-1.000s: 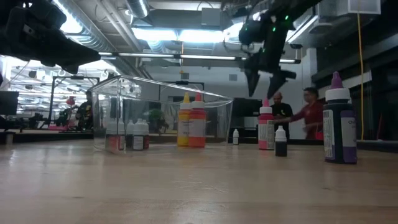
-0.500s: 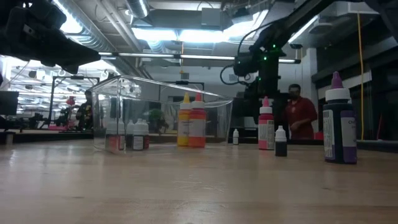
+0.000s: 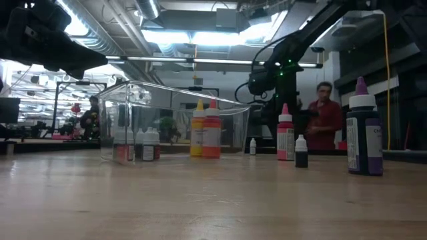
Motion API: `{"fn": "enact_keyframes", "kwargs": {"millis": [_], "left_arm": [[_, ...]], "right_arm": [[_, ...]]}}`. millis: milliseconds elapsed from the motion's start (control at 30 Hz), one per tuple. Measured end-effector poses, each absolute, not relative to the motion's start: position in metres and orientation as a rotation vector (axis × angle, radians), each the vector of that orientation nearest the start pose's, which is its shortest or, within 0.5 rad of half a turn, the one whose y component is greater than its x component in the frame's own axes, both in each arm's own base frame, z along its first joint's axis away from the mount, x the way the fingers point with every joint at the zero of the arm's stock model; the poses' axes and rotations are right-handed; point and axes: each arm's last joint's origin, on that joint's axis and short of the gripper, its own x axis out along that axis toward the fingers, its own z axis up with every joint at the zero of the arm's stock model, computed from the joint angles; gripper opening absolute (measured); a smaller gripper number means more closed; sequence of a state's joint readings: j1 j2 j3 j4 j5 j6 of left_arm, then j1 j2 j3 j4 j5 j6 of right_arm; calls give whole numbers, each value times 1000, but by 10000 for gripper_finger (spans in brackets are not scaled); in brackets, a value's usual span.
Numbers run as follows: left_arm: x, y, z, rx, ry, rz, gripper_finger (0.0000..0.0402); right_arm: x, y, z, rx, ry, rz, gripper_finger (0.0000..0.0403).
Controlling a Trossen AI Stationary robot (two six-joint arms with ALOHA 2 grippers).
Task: Pick & Place food coloring
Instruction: Put the top small black food coloring bottle into the transparent bin
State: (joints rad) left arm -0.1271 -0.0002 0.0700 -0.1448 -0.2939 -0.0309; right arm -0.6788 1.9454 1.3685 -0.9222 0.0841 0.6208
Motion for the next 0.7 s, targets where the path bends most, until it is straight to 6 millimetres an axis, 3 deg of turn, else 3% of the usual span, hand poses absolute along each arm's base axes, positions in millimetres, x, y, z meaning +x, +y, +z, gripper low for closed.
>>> {"fn": "enact_keyframes", "kwargs": {"millis": [267, 700], "left_arm": [[92, -3, 173, -15, 70, 168, 58], [92, -3, 173, -15, 70, 168, 52]], "right_arm": [[281, -230, 169, 928, 1237, -1069, 297], [281, -230, 169, 937, 1238, -1065, 199]]}}
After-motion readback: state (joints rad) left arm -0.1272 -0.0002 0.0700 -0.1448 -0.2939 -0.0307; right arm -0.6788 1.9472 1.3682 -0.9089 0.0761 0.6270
